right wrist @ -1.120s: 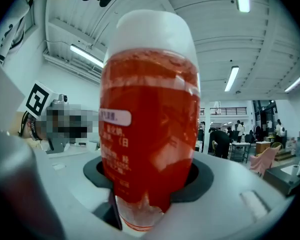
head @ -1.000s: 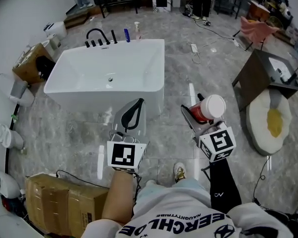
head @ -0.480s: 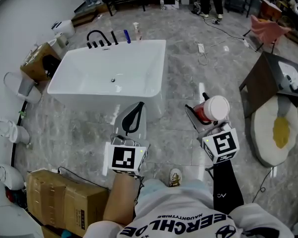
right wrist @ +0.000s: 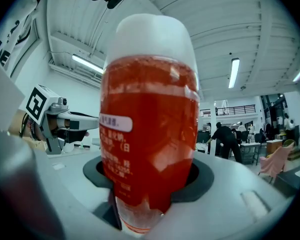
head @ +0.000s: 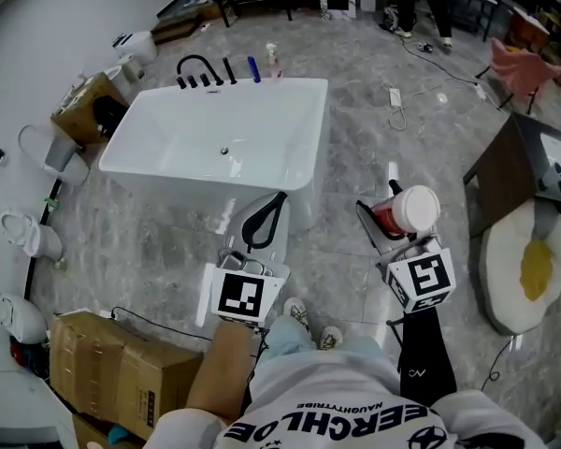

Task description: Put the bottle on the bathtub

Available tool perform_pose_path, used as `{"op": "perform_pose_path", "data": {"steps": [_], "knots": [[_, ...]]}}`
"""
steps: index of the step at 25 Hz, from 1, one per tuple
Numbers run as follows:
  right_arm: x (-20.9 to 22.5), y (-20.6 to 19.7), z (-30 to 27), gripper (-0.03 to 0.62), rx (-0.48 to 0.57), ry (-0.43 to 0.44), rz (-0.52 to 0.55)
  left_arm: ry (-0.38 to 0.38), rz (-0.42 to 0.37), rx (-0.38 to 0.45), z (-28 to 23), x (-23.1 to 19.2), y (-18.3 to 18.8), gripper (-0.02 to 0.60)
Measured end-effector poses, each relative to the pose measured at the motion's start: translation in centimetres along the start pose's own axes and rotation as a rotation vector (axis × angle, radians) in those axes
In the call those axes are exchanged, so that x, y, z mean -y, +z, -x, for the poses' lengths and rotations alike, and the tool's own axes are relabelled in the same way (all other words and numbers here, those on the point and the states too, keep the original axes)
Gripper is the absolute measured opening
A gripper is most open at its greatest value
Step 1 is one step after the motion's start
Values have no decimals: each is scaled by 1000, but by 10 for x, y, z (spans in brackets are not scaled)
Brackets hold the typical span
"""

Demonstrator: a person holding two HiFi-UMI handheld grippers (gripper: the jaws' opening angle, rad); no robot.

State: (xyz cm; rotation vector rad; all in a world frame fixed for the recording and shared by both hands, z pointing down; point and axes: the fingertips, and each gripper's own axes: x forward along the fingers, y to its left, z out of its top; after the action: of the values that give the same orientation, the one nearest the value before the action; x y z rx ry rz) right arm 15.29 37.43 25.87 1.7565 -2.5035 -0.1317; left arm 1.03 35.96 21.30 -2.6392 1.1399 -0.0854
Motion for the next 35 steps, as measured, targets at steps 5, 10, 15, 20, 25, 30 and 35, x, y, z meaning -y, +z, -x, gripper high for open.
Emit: {"op": "perform_pose_path", "data": {"steps": [5,10,15,20,25,30,35], "knots": [[7,-5,-44,304,25,25,9,1,-10,4,-30,-28,-18,2],[18,-8,-109,304,30,21,34,8,-14,2,-68,-80,-47,2],[34,-3,-195,303,29,-4,37,-16,12,23,-124,-150,-64,2],[54,14,-294,302,21,-48,38,-71,17,38,-194,-229,-71,2],[77,27,-380,302,23,-86,54,-134,33,67,-260,-297,-80,2],[91,21,-450,302,7,-100,75,-161,-16,100,-314,-344,-98,2],[105,9,-495,302,-13,-117,61,-195,-56,108,-352,-371,-105,2]]}}
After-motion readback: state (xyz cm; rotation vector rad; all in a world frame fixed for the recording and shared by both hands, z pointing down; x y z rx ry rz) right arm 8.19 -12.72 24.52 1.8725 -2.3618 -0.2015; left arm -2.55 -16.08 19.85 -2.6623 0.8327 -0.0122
